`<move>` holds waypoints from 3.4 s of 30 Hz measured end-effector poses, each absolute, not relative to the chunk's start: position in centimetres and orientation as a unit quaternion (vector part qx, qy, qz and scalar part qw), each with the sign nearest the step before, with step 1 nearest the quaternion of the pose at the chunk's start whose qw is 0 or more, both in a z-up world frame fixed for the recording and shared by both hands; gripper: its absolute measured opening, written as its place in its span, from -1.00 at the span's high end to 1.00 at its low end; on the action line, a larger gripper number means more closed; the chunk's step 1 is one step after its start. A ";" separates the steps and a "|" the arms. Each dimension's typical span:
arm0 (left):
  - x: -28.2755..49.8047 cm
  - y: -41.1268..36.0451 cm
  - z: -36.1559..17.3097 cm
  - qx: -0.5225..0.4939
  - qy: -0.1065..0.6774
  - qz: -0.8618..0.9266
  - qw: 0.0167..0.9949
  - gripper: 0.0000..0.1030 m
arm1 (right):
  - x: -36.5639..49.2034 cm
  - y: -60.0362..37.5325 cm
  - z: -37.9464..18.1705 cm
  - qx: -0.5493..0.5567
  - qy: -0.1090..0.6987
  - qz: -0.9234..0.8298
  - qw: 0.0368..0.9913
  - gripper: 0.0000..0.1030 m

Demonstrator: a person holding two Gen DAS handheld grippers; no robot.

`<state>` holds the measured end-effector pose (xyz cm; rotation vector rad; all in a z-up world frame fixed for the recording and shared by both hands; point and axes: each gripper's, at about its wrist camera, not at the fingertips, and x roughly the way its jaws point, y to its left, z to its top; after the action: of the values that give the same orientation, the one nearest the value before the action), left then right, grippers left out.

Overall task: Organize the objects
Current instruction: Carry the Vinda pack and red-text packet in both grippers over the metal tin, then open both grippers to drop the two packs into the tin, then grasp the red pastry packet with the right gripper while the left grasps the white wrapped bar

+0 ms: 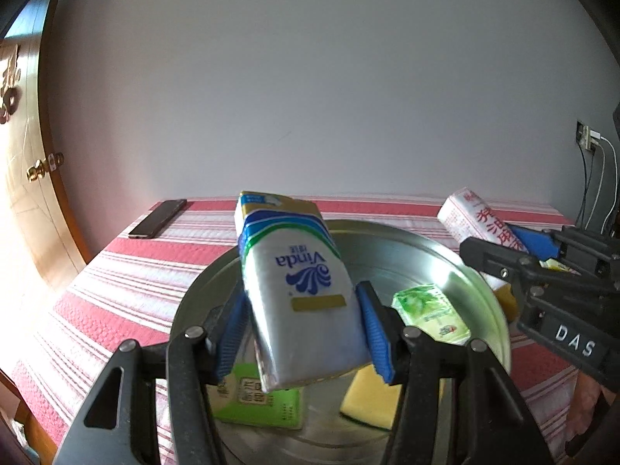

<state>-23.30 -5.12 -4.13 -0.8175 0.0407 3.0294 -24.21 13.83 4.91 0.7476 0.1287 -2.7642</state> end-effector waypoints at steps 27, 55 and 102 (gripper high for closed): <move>-21.9 -5.2 -3.6 -0.264 0.007 0.963 -0.045 -0.81 | -23.5 13.3 3.7 0.238 0.030 -0.960 0.144 -0.32; -19.6 13.3 -3.2 -0.245 0.097 0.958 0.110 -0.99 | -17.4 36.9 1.6 0.251 -0.033 -0.958 -0.134 -0.35; -24.7 26.3 -9.4 -0.405 0.141 0.857 0.285 0.29 | -19.2 42.6 -3.3 0.403 -0.053 -0.901 -0.150 -0.45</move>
<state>-24.70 26.33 -9.42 -1.0824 0.3769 2.2929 -19.20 42.63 -3.28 1.4044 -0.1847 -3.1388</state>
